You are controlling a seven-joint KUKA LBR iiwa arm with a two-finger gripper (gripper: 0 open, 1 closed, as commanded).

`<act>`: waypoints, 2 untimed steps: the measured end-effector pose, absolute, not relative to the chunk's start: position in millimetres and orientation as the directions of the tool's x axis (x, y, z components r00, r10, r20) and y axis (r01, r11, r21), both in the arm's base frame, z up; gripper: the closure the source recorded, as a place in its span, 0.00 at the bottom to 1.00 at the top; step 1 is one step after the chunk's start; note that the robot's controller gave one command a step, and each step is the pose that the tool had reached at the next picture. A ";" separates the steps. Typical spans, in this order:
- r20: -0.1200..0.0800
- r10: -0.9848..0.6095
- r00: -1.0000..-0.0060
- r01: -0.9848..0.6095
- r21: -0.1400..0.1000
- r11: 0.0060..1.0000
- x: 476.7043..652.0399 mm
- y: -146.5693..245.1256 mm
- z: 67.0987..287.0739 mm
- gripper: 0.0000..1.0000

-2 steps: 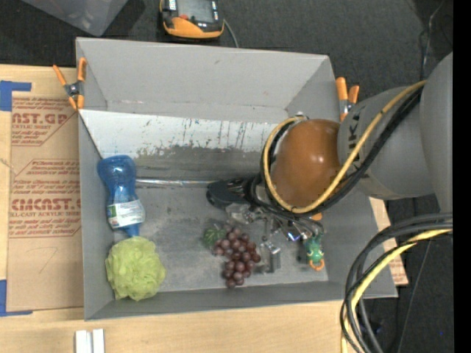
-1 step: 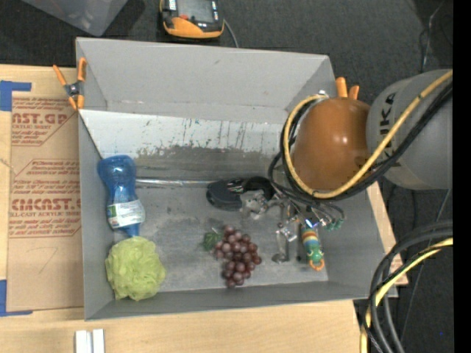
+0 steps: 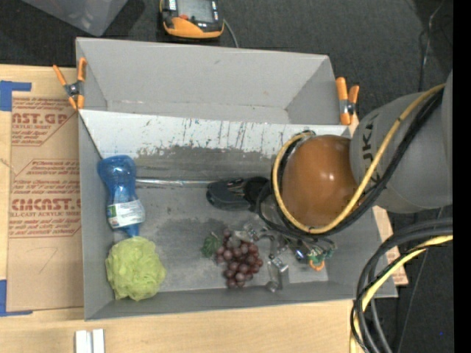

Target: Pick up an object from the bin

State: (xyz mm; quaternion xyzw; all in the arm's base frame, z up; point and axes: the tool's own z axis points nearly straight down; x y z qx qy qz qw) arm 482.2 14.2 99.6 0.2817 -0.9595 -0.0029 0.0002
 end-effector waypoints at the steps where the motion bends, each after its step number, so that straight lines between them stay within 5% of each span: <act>1: -0.015 -0.757 -0.654 -0.757 -0.013 0.654 488.5 20.7 71.6 0.00; 2: -0.007 -0.614 -0.790 -0.614 0.004 0.790 489.7 37.1 72.1 1.00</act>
Offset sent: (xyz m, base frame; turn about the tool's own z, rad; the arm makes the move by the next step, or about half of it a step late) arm 0.0058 0.0210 -0.0296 -0.0889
